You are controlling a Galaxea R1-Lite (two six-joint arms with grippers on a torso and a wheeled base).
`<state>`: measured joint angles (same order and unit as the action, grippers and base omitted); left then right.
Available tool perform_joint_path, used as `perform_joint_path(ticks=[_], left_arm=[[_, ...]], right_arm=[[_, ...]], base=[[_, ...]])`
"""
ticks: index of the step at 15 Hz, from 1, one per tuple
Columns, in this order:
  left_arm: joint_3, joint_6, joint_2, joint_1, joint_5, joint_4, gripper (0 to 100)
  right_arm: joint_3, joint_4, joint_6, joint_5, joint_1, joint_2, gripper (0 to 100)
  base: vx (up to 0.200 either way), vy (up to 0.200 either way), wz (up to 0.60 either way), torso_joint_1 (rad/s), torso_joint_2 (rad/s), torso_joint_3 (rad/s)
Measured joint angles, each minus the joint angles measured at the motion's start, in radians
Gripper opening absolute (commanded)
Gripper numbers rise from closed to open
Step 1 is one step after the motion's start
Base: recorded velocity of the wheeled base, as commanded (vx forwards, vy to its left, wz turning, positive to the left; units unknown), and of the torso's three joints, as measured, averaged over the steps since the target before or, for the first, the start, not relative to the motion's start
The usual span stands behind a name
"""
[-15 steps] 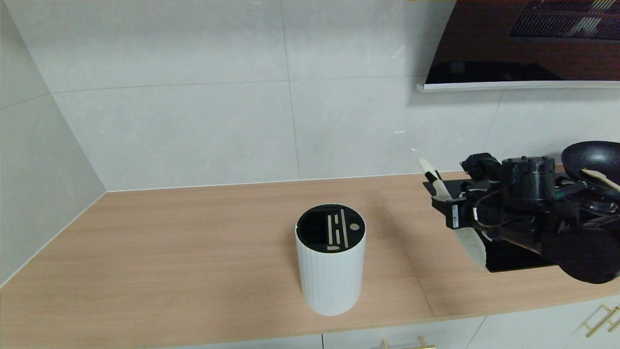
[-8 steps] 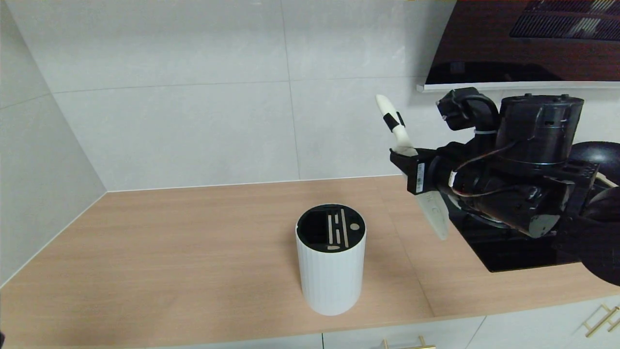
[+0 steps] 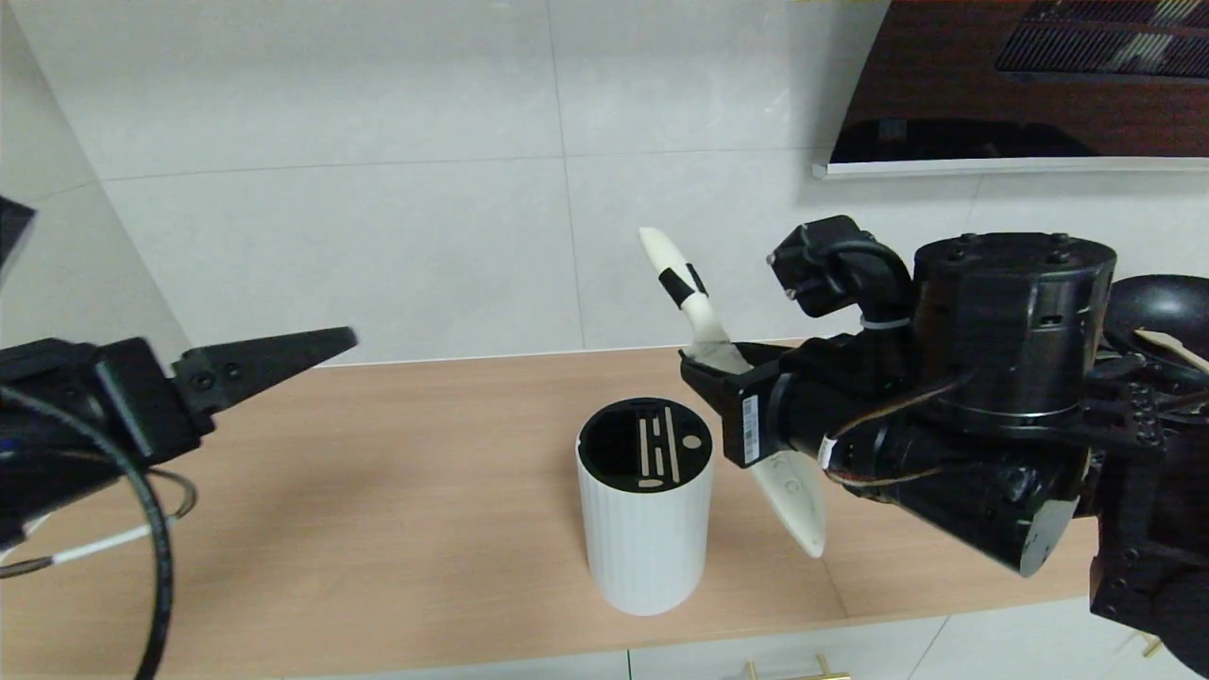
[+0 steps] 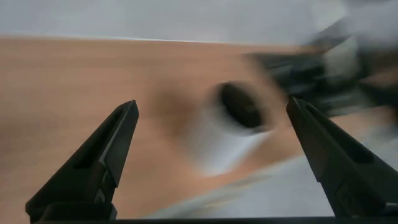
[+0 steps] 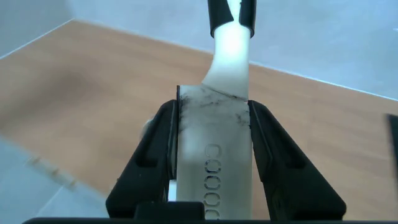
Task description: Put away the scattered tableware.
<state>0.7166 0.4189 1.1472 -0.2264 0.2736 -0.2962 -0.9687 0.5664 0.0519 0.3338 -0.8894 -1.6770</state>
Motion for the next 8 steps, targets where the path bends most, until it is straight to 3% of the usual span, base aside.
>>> perform_joint_path(ticks=[1, 2, 5, 8], left_arm=[[0.008, 0.080, 0.065, -0.064, 0.032, -0.076, 100], [0.013, 0.124, 0.124, -0.115, 0.066, -0.132, 100], [0.054, 0.161, 0.269, -0.195, 0.149, -0.218, 100], [0.077, 0.176, 0.393, -0.241, 0.154, -0.370, 100]], right_arm=[[0.002, -0.009, 0.018, 0.000, -0.019, -0.001, 0], [0.002, -0.009, 0.024, 0.000, -0.035, 0.000, 0], [0.000, -0.010, 0.028, 0.001, -0.078, -0.001, 0], [-0.001, -0.013, 0.030, 0.002, -0.093, -0.003, 0]], base=[[0.000, 0.000, 0.00, 0.000, 0.00, 0.000], [0.000, 0.000, 0.00, 0.000, 0.00, 0.000], [0.000, 0.000, 0.00, 0.000, 0.00, 0.000], [0.000, 0.000, 0.00, 0.000, 0.00, 0.000]])
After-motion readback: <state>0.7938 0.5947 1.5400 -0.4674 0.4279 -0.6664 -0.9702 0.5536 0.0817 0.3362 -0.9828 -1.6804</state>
